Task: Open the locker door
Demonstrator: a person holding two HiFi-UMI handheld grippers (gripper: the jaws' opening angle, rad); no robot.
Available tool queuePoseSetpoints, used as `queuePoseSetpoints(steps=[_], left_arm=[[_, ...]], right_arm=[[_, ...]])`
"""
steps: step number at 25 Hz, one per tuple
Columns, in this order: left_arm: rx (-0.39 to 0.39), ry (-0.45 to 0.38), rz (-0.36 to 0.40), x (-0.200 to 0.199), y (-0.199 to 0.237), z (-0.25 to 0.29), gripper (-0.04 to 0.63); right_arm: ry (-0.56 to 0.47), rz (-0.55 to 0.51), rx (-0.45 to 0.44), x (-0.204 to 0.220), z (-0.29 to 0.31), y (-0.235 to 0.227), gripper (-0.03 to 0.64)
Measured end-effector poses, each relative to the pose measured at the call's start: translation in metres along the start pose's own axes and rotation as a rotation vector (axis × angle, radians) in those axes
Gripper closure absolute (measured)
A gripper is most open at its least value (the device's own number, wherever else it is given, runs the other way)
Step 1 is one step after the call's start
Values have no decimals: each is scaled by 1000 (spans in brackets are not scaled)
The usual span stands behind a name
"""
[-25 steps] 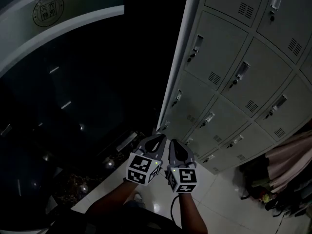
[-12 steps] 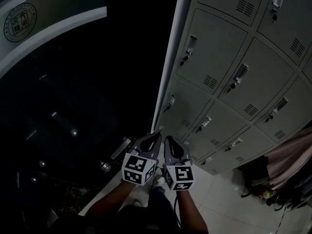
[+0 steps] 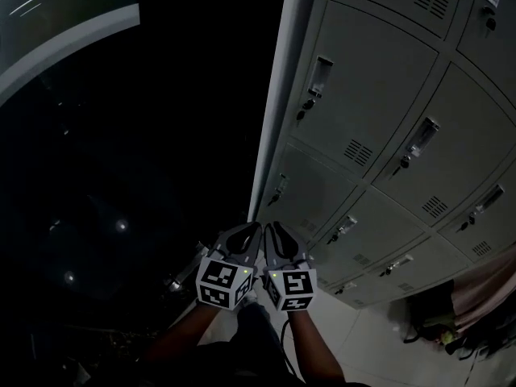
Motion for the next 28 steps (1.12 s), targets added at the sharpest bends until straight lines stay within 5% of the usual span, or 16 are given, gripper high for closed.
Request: queuePoseSetpoints(steps=[13,28], left_arm=[[-2,-3,-20,55,80,113,590],[5,32,-11,94,111,157,590]], right_arm=[[17,26,60,105,122,-70,475],[63,99,108,185,210,-111,357]])
Point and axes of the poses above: the fingertips, and each gripper's own axes: z forward along the fingers, y to its left, x out of its underside, the point moved 3 cm from there along -z, backward along the fingers, and after that the axes turned 11 degrees about -z, right-handed, at the moved point
